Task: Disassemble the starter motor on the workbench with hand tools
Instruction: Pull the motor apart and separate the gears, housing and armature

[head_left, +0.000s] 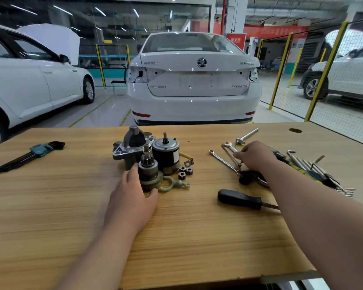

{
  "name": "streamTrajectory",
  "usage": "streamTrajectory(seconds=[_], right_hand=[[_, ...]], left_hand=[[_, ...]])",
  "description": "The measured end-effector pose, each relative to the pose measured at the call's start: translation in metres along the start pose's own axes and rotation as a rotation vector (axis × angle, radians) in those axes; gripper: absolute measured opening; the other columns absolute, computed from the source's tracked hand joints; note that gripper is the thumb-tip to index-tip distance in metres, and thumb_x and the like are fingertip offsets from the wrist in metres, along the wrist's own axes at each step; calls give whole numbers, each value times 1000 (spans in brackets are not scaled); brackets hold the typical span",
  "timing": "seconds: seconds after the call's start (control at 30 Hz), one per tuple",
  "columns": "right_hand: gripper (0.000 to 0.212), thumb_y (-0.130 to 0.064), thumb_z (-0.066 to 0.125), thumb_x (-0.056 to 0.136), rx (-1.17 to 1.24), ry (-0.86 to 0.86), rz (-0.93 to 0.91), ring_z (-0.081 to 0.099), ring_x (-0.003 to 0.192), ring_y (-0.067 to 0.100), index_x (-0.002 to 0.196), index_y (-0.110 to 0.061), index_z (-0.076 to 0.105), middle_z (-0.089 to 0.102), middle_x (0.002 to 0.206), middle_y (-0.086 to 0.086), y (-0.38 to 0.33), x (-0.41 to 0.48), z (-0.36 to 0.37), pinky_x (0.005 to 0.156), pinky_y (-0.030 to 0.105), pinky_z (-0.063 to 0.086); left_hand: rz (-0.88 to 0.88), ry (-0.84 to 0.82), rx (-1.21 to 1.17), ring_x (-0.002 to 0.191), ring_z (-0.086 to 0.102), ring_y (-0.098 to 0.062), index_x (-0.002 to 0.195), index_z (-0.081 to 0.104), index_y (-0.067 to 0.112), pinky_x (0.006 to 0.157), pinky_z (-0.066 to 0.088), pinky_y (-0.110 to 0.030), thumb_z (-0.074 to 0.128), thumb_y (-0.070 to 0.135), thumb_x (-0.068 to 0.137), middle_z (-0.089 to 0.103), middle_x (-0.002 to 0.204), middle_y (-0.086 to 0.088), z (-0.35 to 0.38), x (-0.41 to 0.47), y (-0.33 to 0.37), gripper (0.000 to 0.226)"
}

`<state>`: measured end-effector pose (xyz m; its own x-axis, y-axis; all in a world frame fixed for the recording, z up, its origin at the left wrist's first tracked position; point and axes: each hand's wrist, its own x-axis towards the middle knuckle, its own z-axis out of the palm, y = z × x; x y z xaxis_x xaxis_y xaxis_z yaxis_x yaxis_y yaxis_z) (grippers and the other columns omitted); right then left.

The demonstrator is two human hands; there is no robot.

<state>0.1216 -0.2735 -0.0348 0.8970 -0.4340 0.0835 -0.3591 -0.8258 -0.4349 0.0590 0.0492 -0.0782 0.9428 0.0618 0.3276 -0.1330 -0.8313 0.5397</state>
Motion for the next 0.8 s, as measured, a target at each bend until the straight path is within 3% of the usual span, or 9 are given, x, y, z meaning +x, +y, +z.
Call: streamTrajectory(seconds=[0.17,0.27,0.33,0.4,0.47,0.53,0.6,0.7,0.8], right_hand=[[27,-30,61,94,71,53,-6,56,67,17,93,-5,72,67,83,9,-3,-2,-2,54,27,39],[28,-31,63,93,788,124,227,48,57,18,97,-4,70,58,71,10,-7,0,-19,50,27,40],[20,-24,62,95,1235,-37,388,47,58,15,96,-5,66,51,73,6,-11,-1,-23,42,22,43],[13,-13,56,97,1410,-158,461,47,61,12,94,-4,64,49,77,6,-13,1,-21,39,17,44],[22,-7,46,99,1101,-182,405,45,62,16,105,-3,67,48,79,7,-15,2,-18,40,20,41],[30,-10,42,100,401,-79,151,48,75,25,115,0,66,52,89,12,-14,6,-16,55,28,41],[31,-22,49,99,-21,-34,-45,55,87,28,110,1,66,60,96,13,-17,7,-15,70,31,44],[36,-39,60,95,-334,-151,-94,60,91,28,98,-3,60,62,91,9,-25,3,-17,71,31,46],[27,-31,64,91,-429,-193,-86,57,81,23,87,-8,52,54,79,4,-30,4,-14,62,29,43]], left_hand=[[1,3,21,132,37,-21,150,14,24,103,37,-37,60,42,85,30,149,3,-1,-2,1,82],[3,14,30,131,38,-21,150,15,23,103,37,-37,61,41,84,31,149,2,-1,-2,2,82],[0,17,29,131,38,-22,150,16,22,103,37,-37,61,41,84,31,148,1,-1,0,1,81],[-1,15,32,130,38,-22,150,16,22,103,37,-37,61,40,84,31,148,1,0,0,2,81],[-2,14,29,131,38,-22,150,16,23,103,37,-37,61,40,85,30,148,2,0,-2,2,81],[1,21,29,130,39,-22,150,16,23,103,37,-37,60,40,85,30,148,2,0,-2,2,80],[5,23,27,129,40,-22,149,16,23,102,38,-37,60,40,85,31,148,3,0,-1,1,80],[6,32,15,130,40,-21,149,16,24,102,38,-36,59,41,85,31,148,3,0,-1,1,80],[3,37,15,131,39,-20,149,15,25,103,37,-35,59,42,85,29,149,4,1,-1,1,80]])
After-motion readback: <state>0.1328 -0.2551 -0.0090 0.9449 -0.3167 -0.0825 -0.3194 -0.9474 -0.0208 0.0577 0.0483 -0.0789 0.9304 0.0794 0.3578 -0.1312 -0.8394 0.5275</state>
